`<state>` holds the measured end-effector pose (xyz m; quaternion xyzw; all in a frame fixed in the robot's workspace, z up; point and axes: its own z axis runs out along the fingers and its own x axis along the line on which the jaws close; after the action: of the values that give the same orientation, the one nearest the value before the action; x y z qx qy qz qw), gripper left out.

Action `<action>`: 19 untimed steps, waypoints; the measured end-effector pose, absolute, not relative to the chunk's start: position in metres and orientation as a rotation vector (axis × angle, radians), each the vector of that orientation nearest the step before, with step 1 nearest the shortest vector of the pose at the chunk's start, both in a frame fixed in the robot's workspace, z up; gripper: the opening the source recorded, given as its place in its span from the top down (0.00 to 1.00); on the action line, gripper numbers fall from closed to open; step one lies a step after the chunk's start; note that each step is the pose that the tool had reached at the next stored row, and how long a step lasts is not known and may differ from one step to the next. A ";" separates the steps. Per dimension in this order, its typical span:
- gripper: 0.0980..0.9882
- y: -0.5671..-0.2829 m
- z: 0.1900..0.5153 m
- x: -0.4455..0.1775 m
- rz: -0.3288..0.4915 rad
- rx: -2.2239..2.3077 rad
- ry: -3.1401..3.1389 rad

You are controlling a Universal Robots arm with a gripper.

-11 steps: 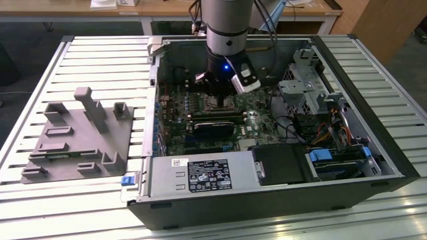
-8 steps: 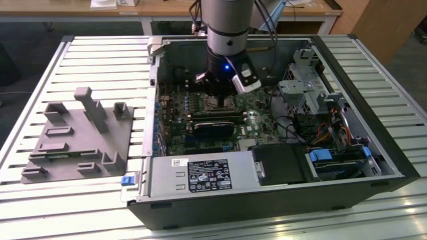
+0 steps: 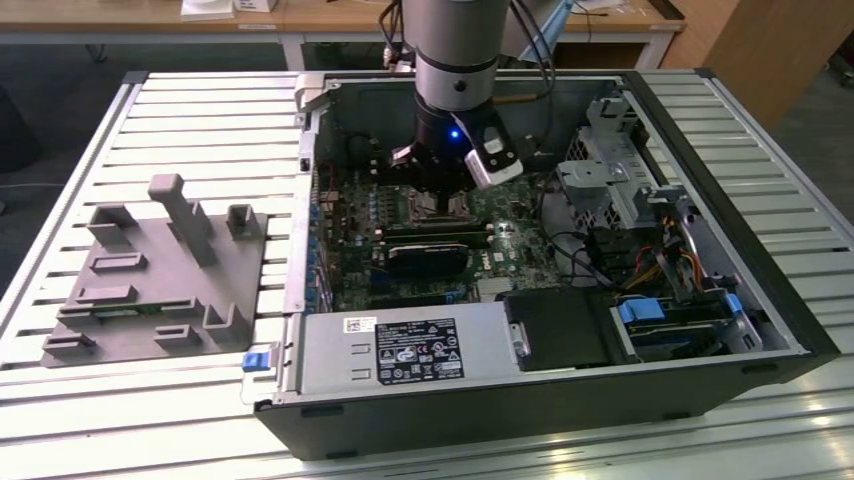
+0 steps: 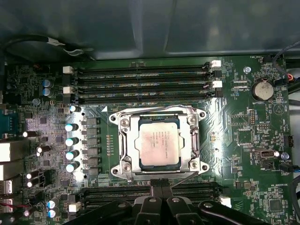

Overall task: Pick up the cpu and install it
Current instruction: 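Install the second cpu locking lever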

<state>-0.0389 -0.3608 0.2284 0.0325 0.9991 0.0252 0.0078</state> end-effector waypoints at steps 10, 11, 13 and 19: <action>0.99 -0.361 0.228 -0.045 0.079 0.102 3.123; 0.99 -0.361 0.228 -0.045 0.079 0.102 3.123; 0.99 -0.361 0.228 -0.045 0.079 0.101 3.123; 0.99 -0.362 0.228 -0.045 0.104 0.102 3.123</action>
<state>-0.0450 -0.3618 0.2283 0.0326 0.9989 0.0333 0.0075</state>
